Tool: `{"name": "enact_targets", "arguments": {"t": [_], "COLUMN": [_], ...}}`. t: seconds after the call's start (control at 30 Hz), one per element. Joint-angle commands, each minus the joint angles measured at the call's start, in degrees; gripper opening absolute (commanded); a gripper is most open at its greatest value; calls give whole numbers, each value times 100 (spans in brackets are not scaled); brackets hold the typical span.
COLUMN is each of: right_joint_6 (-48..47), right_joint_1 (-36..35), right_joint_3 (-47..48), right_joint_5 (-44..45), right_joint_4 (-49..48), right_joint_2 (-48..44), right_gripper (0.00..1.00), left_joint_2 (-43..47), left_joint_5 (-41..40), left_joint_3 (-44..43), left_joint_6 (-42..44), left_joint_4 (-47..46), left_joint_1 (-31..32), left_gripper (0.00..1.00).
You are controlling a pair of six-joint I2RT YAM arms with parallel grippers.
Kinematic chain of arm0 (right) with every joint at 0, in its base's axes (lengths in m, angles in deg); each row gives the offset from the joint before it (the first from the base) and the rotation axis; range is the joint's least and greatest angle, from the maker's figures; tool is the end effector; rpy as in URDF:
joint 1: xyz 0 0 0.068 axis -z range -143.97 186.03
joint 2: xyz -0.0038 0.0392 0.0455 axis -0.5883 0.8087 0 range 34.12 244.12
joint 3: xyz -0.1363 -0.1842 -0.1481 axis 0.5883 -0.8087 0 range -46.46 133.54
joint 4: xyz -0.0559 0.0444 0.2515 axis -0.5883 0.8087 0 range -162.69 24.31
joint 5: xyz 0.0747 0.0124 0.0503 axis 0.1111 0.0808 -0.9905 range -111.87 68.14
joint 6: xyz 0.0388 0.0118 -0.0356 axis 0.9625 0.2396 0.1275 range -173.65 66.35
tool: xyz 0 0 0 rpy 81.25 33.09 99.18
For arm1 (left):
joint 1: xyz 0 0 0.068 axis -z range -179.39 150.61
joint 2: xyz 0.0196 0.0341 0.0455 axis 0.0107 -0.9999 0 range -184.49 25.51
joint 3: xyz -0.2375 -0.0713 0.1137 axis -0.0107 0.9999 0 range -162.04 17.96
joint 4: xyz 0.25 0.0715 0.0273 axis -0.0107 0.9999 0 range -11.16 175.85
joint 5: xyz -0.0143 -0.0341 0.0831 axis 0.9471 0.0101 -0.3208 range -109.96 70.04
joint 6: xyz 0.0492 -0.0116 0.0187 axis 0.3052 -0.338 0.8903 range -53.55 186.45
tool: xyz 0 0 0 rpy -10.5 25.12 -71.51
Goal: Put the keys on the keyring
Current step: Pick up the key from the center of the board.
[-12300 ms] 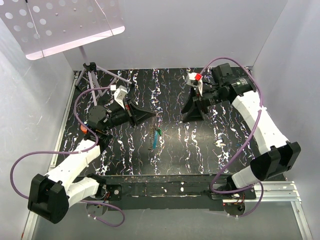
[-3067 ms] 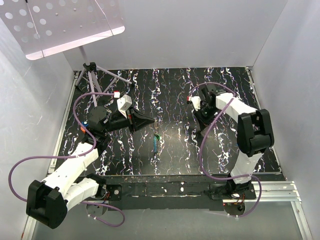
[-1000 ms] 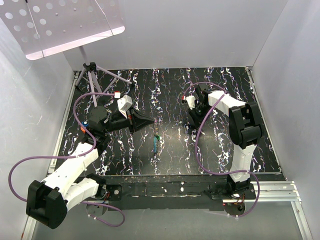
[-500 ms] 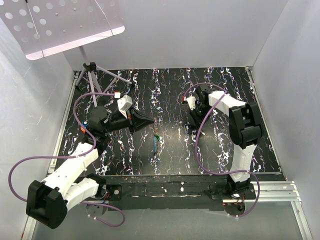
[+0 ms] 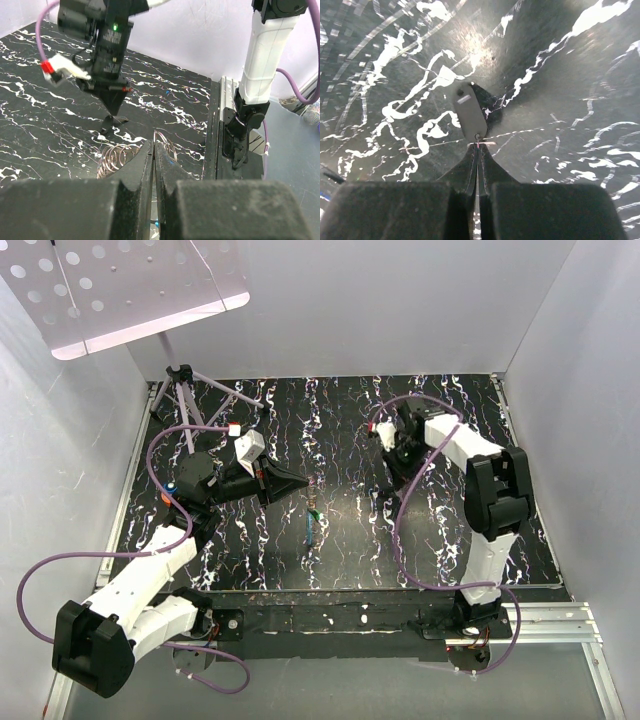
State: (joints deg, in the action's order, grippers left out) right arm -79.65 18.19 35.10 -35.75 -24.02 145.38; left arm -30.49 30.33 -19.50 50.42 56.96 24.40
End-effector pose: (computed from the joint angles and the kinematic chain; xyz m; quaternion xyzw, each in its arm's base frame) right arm 0.3592 0.1246 0.1840 -0.3801 0.9116 0.1128 0.1089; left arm 0.1905 -0.1139 0.3171 0.3503 0.5989 -0.4984 0.5198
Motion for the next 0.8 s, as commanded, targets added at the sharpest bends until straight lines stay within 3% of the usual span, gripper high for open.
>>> {"name": "enact_targets", "arguments": {"t": [0.0,0.33,0.57,0.77], "right_joint_6": [-773,-3498,-3728,-3762], "right_joint_1": [202,238,71,-657], "right_joint_3": [1088,3840,2929,1689], "right_joint_5": [-832,-3259,-4823,-5010], "right_joint_4": [774,3202,1596,513], "right_joint_2": [-710,-1097,-2484,-3540], "right_gripper": [1,1,1,1], "left_joint_2": [257,450,766,951], "left_joint_5": [-71,157,421,605], "left_joint_3": [-43,-587,-369,-35], "left_joint_6": [83,1057,1515,1559], "left_joint_4": [-298,-492,-984,-1607], "left_joint_1": [-6,-6,-6,-6], "left_gripper": [0,0,0,0]}}
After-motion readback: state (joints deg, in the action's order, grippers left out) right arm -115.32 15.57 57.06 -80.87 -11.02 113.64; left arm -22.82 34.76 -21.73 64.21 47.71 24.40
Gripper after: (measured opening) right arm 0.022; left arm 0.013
